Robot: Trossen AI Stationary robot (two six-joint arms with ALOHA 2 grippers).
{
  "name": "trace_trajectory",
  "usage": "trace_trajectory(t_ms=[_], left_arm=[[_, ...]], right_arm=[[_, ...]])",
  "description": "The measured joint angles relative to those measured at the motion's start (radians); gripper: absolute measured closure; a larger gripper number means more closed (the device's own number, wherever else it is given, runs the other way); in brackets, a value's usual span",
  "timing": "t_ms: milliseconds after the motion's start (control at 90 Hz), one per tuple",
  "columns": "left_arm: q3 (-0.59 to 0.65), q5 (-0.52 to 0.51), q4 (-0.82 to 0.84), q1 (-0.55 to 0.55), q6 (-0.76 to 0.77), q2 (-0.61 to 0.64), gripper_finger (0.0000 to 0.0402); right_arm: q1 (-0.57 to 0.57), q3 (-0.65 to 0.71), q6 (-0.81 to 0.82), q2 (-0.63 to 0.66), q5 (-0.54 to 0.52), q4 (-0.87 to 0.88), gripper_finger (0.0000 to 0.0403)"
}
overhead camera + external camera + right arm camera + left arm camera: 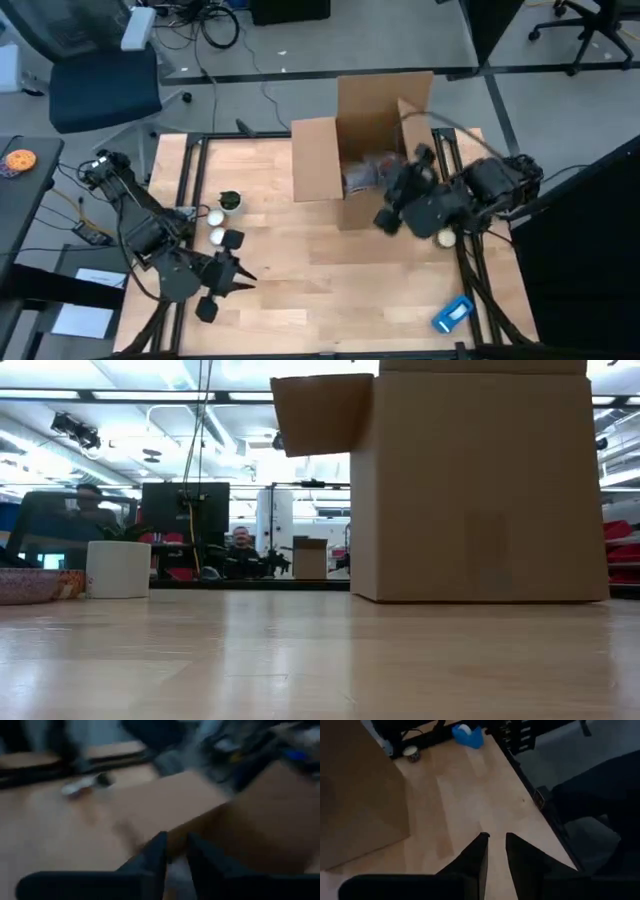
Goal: Wrap mug
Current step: Close the box
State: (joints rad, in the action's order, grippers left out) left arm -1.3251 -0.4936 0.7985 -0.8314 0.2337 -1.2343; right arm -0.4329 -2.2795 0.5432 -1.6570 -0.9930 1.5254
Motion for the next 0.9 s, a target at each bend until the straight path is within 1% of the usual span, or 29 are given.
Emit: trace_trajectory(t_ms=[67,156,222,289,433,500,589,700,789,900], left_arm=[[0.0,-0.005,0.003,0.0,-0.001,0.0,0.0348],[0.0,-0.006,0.008,0.0,-0.002,0.0,0.0348],[0.0,-0.006,0.009,0.0,-0.002,0.0,0.0348],[0.0,-0.006,0.009,0.0,-0.001,0.0,0.0348],[0.003,-0.007,0.009,0.0,0.002,-0.001,0.0348],[0.02,-0.011,0.006,0.0,0.004,-0.003,0.0348],[0.059,-0.01,0.015,0.0,0.001,-0.005,0.0348],[0.098,-0.011,0.046,0.0,-0.017,-0.006,0.0348],[0.123,-0.01,0.071,0.0,-0.008,-0.006,0.0348],[0.127,-0.011,0.066,0.0,0.028,-0.006,0.0348]], right_arm=[[0.038,0.0,-0.012,0.018,-0.005,0.013,0.0381],[0.096,0.0,-0.018,0.035,0.022,0.047,0.0397],[0.15,0.0,-0.017,0.045,0.054,0.045,0.0401],[0.209,0.004,-0.014,0.053,0.064,0.048,0.0401],[0.379,0.005,-0.025,0.083,0.051,0.046,0.0402],[0.47,0.005,0.008,0.103,0.071,0.046,0.0402],[0.593,0.005,0.07,0.125,0.181,0.046,0.0403],[0.731,0.051,0.146,0.155,0.401,0.045,0.0403],[0.82,0.137,0.212,0.19,0.541,0.044,0.0403],[0.899,0.29,0.268,0.236,0.628,0.045,0.0403]])
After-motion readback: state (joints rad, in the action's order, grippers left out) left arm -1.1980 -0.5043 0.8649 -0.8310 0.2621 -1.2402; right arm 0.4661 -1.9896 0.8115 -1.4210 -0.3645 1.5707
